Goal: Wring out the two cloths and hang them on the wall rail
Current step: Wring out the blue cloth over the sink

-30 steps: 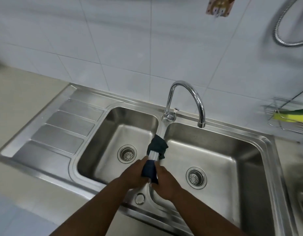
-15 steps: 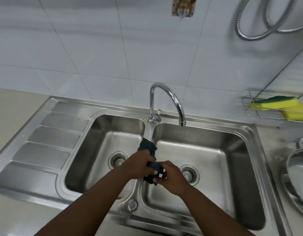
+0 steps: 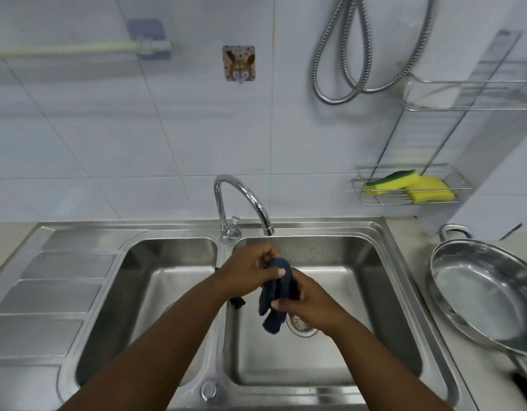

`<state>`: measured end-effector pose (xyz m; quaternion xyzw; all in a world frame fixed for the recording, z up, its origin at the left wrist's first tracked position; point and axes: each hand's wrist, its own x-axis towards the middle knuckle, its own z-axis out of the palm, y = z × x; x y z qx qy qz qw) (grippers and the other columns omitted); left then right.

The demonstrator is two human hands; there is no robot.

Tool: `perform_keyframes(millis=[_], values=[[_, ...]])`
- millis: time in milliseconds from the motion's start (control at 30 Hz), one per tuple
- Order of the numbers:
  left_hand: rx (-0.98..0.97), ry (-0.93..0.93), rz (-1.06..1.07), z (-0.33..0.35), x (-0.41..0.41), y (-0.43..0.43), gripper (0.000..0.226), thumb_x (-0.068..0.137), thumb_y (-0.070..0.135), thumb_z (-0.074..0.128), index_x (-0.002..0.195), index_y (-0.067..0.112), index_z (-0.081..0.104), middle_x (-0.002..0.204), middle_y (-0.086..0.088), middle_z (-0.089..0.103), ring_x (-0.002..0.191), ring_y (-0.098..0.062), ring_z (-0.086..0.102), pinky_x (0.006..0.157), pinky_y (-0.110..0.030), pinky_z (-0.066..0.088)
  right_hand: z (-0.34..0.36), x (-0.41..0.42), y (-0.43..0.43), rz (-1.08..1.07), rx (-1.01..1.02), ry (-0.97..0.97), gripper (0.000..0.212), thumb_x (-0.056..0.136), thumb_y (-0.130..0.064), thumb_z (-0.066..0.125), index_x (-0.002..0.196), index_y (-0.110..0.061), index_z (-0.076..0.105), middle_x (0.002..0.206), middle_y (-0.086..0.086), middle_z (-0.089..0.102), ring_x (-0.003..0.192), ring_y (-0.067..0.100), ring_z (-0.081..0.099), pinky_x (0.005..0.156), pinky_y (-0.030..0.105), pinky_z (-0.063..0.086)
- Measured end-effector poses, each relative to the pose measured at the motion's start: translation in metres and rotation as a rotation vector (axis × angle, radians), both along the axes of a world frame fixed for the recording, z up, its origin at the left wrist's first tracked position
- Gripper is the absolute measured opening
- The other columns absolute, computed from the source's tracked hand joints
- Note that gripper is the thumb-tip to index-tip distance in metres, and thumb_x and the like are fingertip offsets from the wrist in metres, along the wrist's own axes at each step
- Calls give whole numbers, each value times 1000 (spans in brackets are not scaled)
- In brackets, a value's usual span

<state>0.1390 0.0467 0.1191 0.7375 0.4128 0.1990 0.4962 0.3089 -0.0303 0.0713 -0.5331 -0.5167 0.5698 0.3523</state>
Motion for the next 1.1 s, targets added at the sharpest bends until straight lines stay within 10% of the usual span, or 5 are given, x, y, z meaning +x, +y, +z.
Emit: perform_keyframes(millis=[267,600,767,933,1100], values=[[-280,-143,189,-5,-5,-10,17,86,3,67,94,2,52,97,-27,66,81,-35,72,76,-49,61,15,21,-6,-168,-80,51,32,73,-7,61,101,-22,68,91,11,74,81,29,68,73,44,53],[-209,205,-152,-37,8,-33,54,76,7,63,124,28,49,95,1,65,85,-12,62,76,-31,54,20,5,-5,-293,-110,173,30,81,10,54,101,-9,67,91,17,70,82,28,68,73,42,56],[-501,-194,-199,-45,13,-44,80,69,-8,76,132,28,43,115,-7,66,101,-20,67,77,-35,58,20,3,-3,-334,-140,221,29,83,9,55,105,-7,65,100,21,70,88,32,70,73,41,58],[-119,143,-2,-56,20,-40,34,74,26,81,101,24,61,90,9,68,76,-6,65,64,-25,55,21,8,-6,-298,-179,231,23,84,2,69,106,1,63,103,25,69,93,37,71,77,47,60],[493,533,-314,-65,7,-20,20,91,23,58,105,9,59,98,-11,69,91,-28,65,79,-37,51,5,34,-9,-127,-449,359,59,76,-40,78,109,6,59,110,31,65,91,47,68,75,50,59]])
